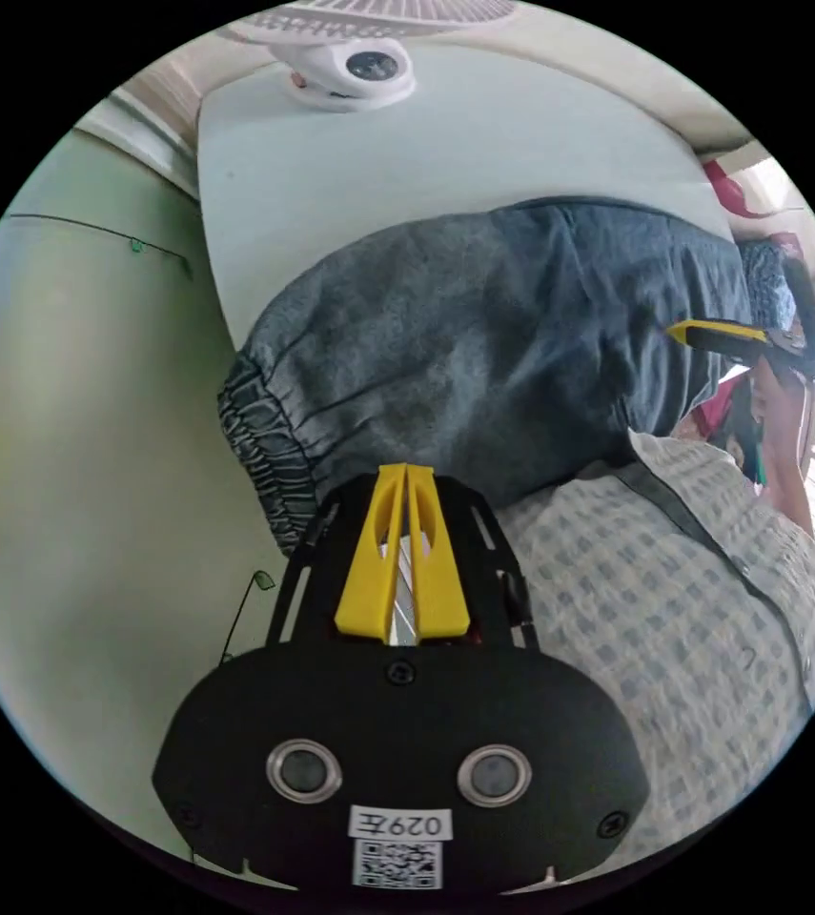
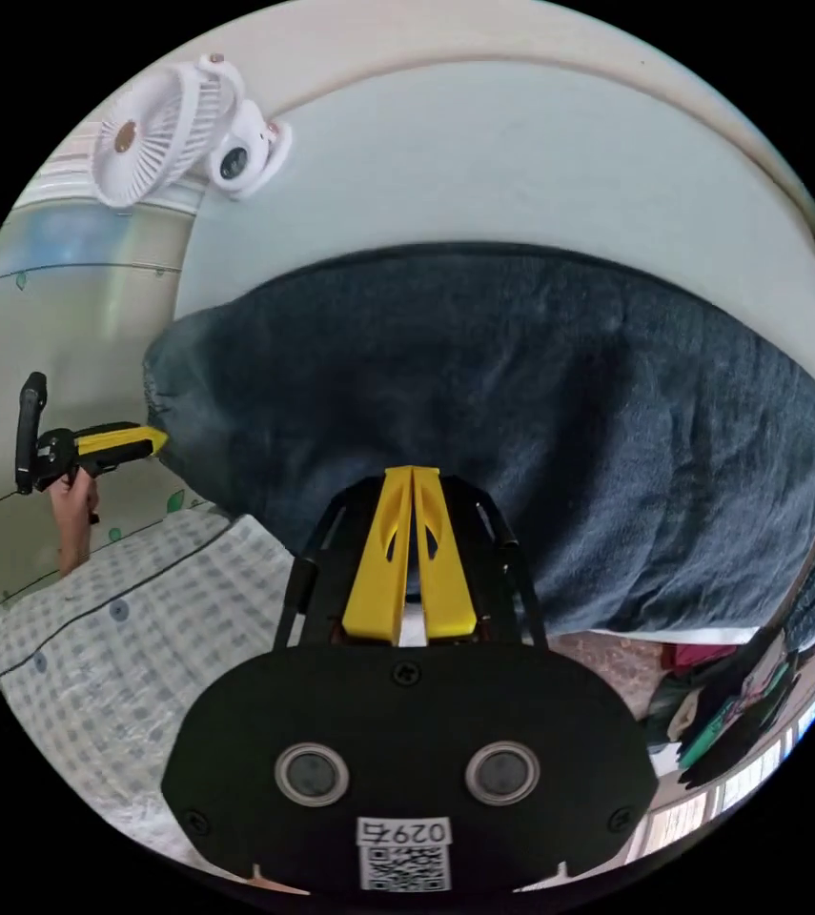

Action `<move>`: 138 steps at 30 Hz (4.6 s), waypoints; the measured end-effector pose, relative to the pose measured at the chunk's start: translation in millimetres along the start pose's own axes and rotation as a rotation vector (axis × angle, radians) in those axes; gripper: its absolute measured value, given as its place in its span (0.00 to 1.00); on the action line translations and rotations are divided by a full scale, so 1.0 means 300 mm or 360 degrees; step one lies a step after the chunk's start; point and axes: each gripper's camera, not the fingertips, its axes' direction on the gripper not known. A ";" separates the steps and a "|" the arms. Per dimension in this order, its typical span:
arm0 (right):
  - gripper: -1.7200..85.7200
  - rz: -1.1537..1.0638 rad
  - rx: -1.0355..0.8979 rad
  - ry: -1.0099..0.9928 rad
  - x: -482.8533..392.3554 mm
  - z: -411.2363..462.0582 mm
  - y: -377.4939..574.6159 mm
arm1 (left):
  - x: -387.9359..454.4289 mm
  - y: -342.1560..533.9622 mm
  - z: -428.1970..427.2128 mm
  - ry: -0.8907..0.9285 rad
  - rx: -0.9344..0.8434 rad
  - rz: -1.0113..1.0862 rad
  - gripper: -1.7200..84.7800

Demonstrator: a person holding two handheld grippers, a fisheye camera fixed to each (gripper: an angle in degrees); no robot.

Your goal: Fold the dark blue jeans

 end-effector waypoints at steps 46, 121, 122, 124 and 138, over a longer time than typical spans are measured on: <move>0.17 0.1807 0.1327 -0.2117 2.349 -0.375 1.939 | 0.689 -0.327 -0.064 0.0376 0.0337 0.0104 0.01; 0.02 0.0363 0.0552 -0.0741 0.970 -0.876 0.724 | 0.568 -0.857 0.322 0.1046 0.0194 0.0239 0.11; 0.02 0.0392 0.0554 -0.0815 1.037 -0.866 0.708 | 0.573 -0.855 0.316 0.0986 0.0212 0.0237 0.07; 0.01 0.0437 0.0502 -0.0981 1.141 -0.830 0.678 | 0.573 -0.846 0.306 0.0977 0.0239 0.0220 0.06; 0.01 0.0255 0.0422 -0.1428 1.661 -0.866 0.579 | 0.416 -0.749 0.322 0.1263 0.0458 -0.0020 0.06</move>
